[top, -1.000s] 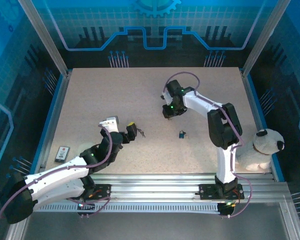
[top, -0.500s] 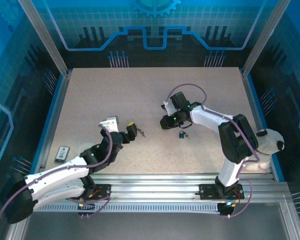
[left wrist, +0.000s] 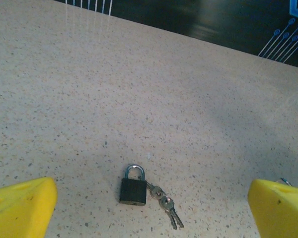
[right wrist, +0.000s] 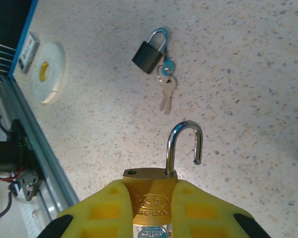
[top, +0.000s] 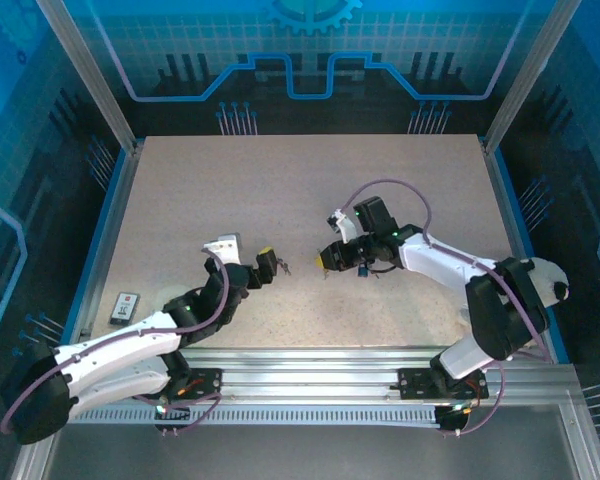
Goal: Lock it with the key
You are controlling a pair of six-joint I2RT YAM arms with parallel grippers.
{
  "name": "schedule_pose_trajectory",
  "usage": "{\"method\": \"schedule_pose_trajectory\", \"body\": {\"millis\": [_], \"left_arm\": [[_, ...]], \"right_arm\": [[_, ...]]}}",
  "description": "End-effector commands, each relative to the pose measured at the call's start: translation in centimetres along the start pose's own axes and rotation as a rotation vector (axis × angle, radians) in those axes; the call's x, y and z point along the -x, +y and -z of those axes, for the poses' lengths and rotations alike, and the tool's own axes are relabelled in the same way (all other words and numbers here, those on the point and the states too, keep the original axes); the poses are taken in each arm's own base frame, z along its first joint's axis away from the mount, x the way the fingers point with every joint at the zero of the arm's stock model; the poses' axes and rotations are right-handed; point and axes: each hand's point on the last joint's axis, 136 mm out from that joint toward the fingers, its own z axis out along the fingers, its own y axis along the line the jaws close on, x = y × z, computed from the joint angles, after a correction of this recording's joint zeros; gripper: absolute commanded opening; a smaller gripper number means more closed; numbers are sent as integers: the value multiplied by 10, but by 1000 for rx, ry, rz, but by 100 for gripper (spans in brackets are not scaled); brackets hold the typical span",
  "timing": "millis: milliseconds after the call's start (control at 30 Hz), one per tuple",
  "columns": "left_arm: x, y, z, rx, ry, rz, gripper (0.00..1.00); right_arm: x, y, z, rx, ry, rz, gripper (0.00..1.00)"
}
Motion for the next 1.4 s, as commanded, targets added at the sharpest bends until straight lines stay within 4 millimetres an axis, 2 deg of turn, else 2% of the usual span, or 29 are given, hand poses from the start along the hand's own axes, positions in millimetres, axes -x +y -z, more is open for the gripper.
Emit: {"method": "schedule_pose_trajectory", "body": {"millis": [0,33,100,267,667,1033,1100,1133,1267,1367], "left_arm": [[7,-20,0,-70,27,68,99],[8,-25,0,-87,40,78,99],[9,-35,1,-125,64,93,99],[9,-55,4,-193,123,140,99],[-24,-78,-11,-235,307,242,99],[-31,-101,-20,-278,408,300,89],[-37,-99,-22,-261,429,287,80],[-37,-89,-22,-216,428,256,77],[-6,-59,-12,-167,265,232,84],[11,-30,6,-125,204,213,86]], "right_arm": [[2,26,7,96,-30,47,14],[3,30,9,110,-34,57,14],[-7,32,7,127,-18,60,14],[-9,44,9,162,-23,109,14],[-11,59,16,209,-44,162,13],[-15,61,13,215,-32,175,12],[-15,59,11,205,-31,175,12],[-15,56,10,185,-27,170,12],[-17,40,4,89,-19,167,18],[-25,38,-1,10,-9,229,38]]}}
